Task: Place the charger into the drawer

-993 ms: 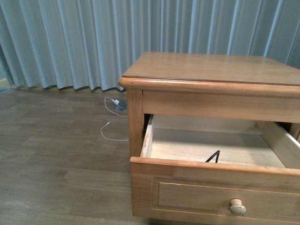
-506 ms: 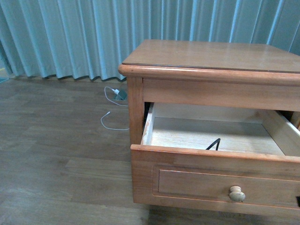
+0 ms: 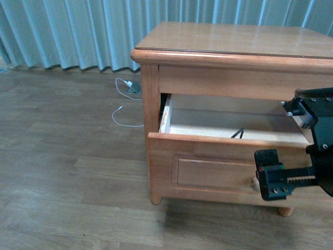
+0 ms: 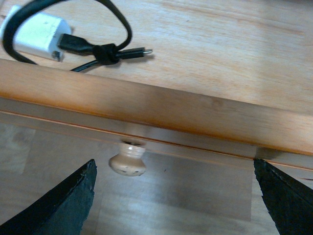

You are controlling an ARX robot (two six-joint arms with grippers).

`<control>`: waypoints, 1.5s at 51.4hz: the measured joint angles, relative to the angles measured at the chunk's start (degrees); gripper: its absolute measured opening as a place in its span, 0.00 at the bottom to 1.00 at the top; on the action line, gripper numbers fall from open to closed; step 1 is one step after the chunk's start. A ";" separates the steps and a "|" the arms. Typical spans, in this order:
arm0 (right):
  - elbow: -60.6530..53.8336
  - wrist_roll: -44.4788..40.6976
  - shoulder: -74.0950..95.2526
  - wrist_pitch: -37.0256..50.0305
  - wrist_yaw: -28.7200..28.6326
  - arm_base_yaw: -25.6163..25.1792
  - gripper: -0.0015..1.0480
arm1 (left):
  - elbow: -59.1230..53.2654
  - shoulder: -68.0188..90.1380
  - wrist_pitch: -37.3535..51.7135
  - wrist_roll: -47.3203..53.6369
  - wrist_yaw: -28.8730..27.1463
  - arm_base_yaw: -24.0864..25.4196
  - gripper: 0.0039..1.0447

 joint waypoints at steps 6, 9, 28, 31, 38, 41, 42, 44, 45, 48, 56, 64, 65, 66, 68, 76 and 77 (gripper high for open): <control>3.56 0.26 4.70 4.83 4.22 -0.26 0.92 | 0.00 0.00 0.00 -0.02 0.00 0.00 0.95; 5.68 1.11 7.45 7.41 6.05 -0.57 0.92 | 0.00 0.00 0.00 0.00 0.00 0.00 0.95; 16.39 6.58 21.53 22.88 10.75 -2.58 0.92 | 0.00 0.00 0.00 0.00 0.00 0.00 0.95; 17.59 6.91 22.95 24.61 11.47 -3.02 0.92 | 0.00 0.00 0.00 0.00 0.00 0.00 0.95; 20.35 8.59 25.77 25.57 12.70 -4.15 0.92 | 0.00 0.00 0.00 0.00 0.00 -0.02 0.95; 20.81 9.20 26.34 25.66 13.27 -4.33 0.92 | 0.00 0.00 -0.02 0.00 0.00 -0.02 0.95; 20.85 9.40 26.47 25.92 13.51 -4.42 0.92 | 0.00 0.00 0.00 0.00 0.00 -0.02 0.95; 20.92 9.55 26.69 26.47 13.75 -4.42 0.92 | 0.00 0.00 -0.02 0.00 0.00 -0.02 0.95; 20.92 9.57 26.73 26.58 13.81 -4.42 0.92 | 0.00 0.00 0.00 0.00 0.00 -0.02 0.95; 20.94 9.77 26.91 26.99 14.12 -4.42 0.92 | 0.00 0.00 0.00 0.00 0.00 -0.02 0.95; 20.92 10.29 26.82 26.67 13.29 -4.42 0.92 | 0.00 0.00 0.00 0.00 0.00 -0.04 0.95; 18.18 10.19 23.21 25.57 9.16 -4.83 0.92 | 0.00 0.00 0.00 0.00 0.00 -0.04 0.95; 17.79 10.12 22.64 25.44 8.48 -4.87 0.92 | 0.00 0.00 0.00 0.00 0.00 -0.04 0.95; 17.03 9.94 21.53 25.05 7.45 -4.92 0.92 | 0.00 0.00 0.00 0.00 0.00 -0.04 0.95; 15.72 9.73 19.50 24.33 5.79 -4.96 0.92 | 0.00 0.00 0.00 0.00 0.00 -0.04 0.95; 6.75 6.78 5.86 16.98 -1.84 -5.11 0.92 | 0.00 0.00 0.00 0.00 0.00 -0.04 0.95; 5.55 6.36 4.11 15.89 -2.49 -5.14 0.92 | 0.00 0.00 0.00 0.00 0.00 -0.04 0.95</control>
